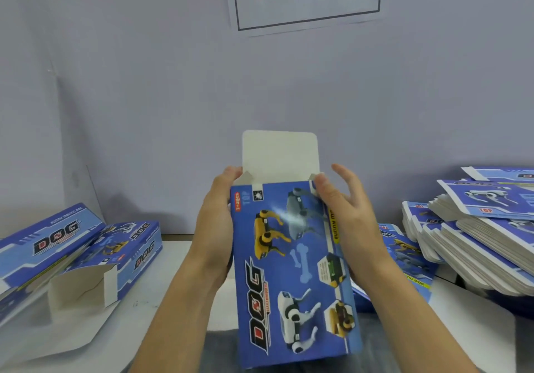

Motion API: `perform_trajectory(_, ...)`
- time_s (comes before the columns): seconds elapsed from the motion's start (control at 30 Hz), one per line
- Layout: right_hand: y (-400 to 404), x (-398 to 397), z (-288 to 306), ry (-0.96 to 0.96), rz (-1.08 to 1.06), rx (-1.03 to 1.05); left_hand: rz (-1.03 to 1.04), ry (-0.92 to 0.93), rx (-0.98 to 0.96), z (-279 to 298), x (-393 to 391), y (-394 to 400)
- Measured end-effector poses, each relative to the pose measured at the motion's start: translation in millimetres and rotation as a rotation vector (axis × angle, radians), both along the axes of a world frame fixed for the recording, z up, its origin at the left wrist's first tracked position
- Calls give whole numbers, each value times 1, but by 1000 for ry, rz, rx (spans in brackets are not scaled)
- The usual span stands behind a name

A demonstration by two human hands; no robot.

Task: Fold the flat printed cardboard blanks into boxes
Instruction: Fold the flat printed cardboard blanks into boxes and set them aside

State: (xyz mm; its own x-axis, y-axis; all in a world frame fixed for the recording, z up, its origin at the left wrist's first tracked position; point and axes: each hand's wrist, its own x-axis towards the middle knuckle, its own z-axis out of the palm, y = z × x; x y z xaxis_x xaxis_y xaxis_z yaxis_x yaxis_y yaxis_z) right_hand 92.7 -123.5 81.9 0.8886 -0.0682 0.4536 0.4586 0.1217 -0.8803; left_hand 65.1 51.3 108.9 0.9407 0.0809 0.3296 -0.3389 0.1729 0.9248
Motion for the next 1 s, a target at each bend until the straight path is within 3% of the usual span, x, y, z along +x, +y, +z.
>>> perform_trajectory(0.13,-12,-4,11,236,223,63,30,30,36,8,-2,8)
perform_trajectory(0.27,-11,-20,12,299,560,-188,69,27,195,-2,1,18)
perform_trajectory(0.33,-11,-12,9,329,462,-209,88,39,263,-5,7,23)
perform_trajectory(0.47,-14,-9,6,375,473,110,-2,90,313,-5,16,28)
perform_trajectory(0.6,-10,-6,6,266,214,-19,-151,126,363,-9,16,13)
perform_trajectory(1.0,-10,-11,8,238,152,-4,-198,68,248,-18,19,15)
